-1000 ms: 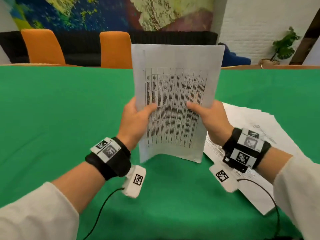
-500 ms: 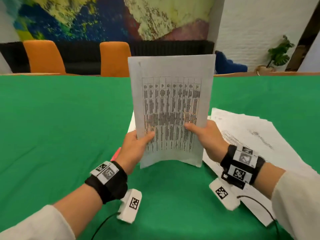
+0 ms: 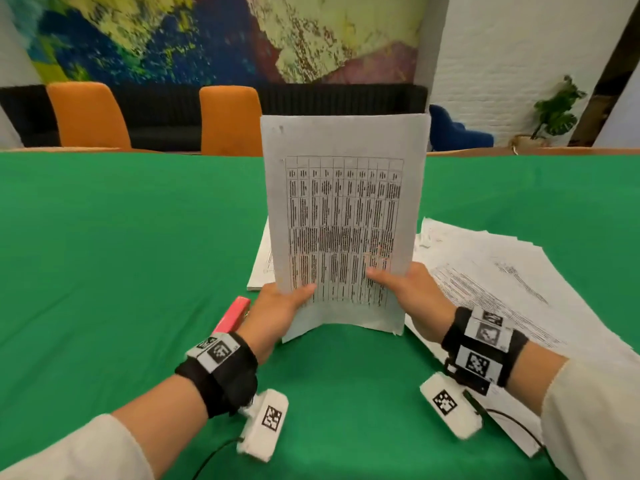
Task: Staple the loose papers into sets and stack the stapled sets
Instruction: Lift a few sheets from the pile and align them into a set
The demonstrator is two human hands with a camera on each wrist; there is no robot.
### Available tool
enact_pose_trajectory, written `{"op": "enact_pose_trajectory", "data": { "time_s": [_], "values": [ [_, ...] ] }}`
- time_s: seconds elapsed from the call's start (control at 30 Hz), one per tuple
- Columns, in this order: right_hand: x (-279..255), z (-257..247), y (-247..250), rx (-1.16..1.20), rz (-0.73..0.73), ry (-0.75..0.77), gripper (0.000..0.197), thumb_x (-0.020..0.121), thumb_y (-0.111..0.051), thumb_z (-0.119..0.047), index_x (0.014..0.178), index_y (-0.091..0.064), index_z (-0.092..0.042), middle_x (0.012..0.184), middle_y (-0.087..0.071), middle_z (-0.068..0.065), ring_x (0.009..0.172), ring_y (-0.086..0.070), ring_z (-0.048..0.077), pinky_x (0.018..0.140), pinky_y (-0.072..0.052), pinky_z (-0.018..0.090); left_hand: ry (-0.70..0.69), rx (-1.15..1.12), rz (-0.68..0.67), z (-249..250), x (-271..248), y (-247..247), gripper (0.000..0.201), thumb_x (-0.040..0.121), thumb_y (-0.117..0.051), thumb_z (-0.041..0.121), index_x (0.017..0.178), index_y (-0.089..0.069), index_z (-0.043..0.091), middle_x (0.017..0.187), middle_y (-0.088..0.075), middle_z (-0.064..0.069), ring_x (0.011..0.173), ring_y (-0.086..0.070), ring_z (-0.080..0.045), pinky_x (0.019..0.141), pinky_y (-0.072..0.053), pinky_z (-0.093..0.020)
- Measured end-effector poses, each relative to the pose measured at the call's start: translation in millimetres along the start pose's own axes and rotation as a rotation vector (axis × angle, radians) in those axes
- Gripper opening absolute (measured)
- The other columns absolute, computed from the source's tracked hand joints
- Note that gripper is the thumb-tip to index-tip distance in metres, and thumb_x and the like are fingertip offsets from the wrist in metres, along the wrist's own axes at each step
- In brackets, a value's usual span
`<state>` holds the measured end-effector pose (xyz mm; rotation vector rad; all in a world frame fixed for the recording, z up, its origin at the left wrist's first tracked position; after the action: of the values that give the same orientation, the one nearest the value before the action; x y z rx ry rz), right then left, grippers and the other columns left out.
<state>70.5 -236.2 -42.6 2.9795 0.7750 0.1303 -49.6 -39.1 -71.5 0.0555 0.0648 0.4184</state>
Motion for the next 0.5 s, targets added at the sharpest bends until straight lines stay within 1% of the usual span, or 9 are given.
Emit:
{"op": "enact_pose_trajectory", "data": {
  "time_s": [0.1,0.17,0.23,0.33,0.4,0.47,0.5],
  "values": [
    [3,-2,7,-0.001,-0.005,-0.004,0.025,0.096,-0.072,-0.016,0.121,-0.073,-0.016,0.112,-0.079,-0.003,0.103,-0.076,0.017,0.099,-0.058,0.047,-0.007,0.036,-0.047,9,3,0,0.028,0.099,-0.069,0.025,0.126,-0.070,0.017,0.118,-0.078,0.001,0.111,-0.074,-0.021,0.106,-0.054,-0.050],
    [4,-6,11,-0.005,-0.032,-0.001,0.028,0.096,-0.072,-0.014,0.123,-0.072,-0.014,0.114,-0.079,-0.001,0.104,-0.076,0.019,0.099,-0.058,0.047,-0.038,0.036,-0.068,22,5,2,0.029,0.096,-0.072,0.017,0.125,-0.069,0.013,0.116,-0.078,-0.002,0.107,-0.076,-0.021,0.101,-0.057,-0.049],
    [3,-8,15,-0.002,-0.065,-0.015,0.028,0.097,-0.070,-0.012,0.124,-0.071,-0.010,0.114,-0.079,0.002,0.105,-0.076,0.021,0.099,-0.058,0.048,-0.095,0.004,-0.015,43,9,9,0.030,0.094,-0.073,0.014,0.123,-0.069,0.012,0.117,-0.078,-0.005,0.104,-0.076,-0.021,0.097,-0.059,-0.045],
    [-3,-8,17,-0.048,-0.123,-0.018,0.026,0.097,-0.068,-0.014,0.123,-0.072,-0.010,0.114,-0.079,0.002,0.105,-0.076,0.021,0.101,-0.057,0.049,-0.197,-0.136,0.106,80,20,25,0.029,0.095,-0.070,0.007,0.123,-0.069,0.012,0.117,-0.078,-0.007,0.105,-0.075,-0.027,0.091,-0.061,-0.044],
    [-8,-11,15,-0.068,-0.158,0.005,0.027,0.095,-0.070,-0.017,0.121,-0.073,-0.012,0.115,-0.079,0.000,0.107,-0.075,0.019,0.103,-0.056,0.049,-0.255,-0.194,0.163,101,23,31,0.028,0.097,-0.066,0.001,0.124,-0.069,0.008,0.117,-0.077,-0.009,0.108,-0.074,-0.030,0.093,-0.061,-0.046],
    [-8,-22,14,-0.057,-0.146,0.053,0.030,0.089,-0.073,-0.022,0.118,-0.074,-0.013,0.115,-0.079,0.000,0.108,-0.075,0.020,0.104,-0.055,0.052,-0.340,-0.185,0.188,119,20,32,0.027,0.096,-0.065,-0.003,0.121,-0.070,0.006,0.115,-0.078,-0.010,0.105,-0.075,-0.028,0.094,-0.061,-0.045],
    [-6,-33,15,-0.044,-0.113,0.091,0.030,0.088,-0.074,-0.023,0.116,-0.074,-0.013,0.114,-0.079,0.001,0.107,-0.075,0.022,0.102,-0.055,0.055,-0.396,-0.152,0.187,129,16,30,0.026,0.096,-0.064,-0.004,0.119,-0.070,0.008,0.114,-0.078,-0.008,0.103,-0.076,-0.026,0.091,-0.062,-0.042]
  ]
}}
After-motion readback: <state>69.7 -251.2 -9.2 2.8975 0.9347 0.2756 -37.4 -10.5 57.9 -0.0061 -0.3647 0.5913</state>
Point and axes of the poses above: each hand's wrist, its own x-axis towards the middle knuckle, its own y-axis out of the back of the hand, z = x × y, the point moved 5 cm from there along x, towards the middle knuckle
